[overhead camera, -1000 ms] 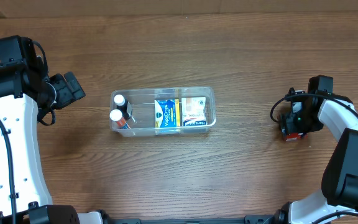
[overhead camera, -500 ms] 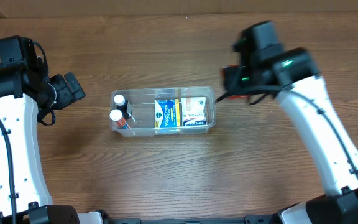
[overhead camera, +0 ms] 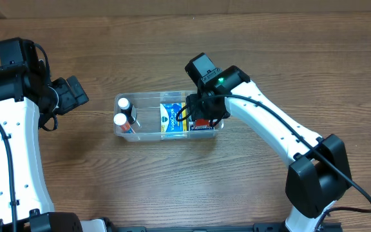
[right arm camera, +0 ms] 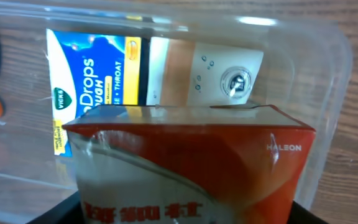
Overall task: Pack container
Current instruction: 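Lower the red box into the container beside the VapoDrops box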
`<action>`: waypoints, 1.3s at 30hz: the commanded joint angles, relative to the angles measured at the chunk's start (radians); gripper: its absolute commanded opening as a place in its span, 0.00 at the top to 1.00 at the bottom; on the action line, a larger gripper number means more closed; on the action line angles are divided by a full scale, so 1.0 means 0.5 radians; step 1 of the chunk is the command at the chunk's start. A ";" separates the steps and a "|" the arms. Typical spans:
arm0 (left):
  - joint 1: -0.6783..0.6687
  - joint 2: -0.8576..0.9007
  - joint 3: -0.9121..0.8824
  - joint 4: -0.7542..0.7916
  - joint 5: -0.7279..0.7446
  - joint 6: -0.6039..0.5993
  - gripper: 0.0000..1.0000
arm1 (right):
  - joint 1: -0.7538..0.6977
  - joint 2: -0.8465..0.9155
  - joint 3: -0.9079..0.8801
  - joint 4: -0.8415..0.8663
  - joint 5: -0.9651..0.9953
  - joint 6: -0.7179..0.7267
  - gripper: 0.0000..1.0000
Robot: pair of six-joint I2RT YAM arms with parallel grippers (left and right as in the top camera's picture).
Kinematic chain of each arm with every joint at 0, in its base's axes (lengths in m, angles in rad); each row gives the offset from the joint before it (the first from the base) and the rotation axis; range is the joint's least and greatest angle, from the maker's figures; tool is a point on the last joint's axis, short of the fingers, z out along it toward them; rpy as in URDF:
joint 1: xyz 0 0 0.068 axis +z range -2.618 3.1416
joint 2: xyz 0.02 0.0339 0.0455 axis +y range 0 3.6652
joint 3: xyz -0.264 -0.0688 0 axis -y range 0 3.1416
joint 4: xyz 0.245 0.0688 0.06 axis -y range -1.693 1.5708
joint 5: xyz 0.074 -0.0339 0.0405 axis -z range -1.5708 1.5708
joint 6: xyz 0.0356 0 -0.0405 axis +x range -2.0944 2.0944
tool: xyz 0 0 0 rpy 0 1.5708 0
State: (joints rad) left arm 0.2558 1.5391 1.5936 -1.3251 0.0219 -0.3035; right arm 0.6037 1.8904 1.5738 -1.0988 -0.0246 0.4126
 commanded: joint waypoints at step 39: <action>-0.002 -0.016 -0.007 -0.019 -0.011 0.085 0.00 | -0.021 -0.145 0.242 -0.057 0.323 -0.044 0.92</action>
State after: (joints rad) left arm 0.2558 1.5391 1.5936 -1.3331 0.0219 -0.2840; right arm 0.6025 1.9762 1.6131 -1.1320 0.0284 0.3916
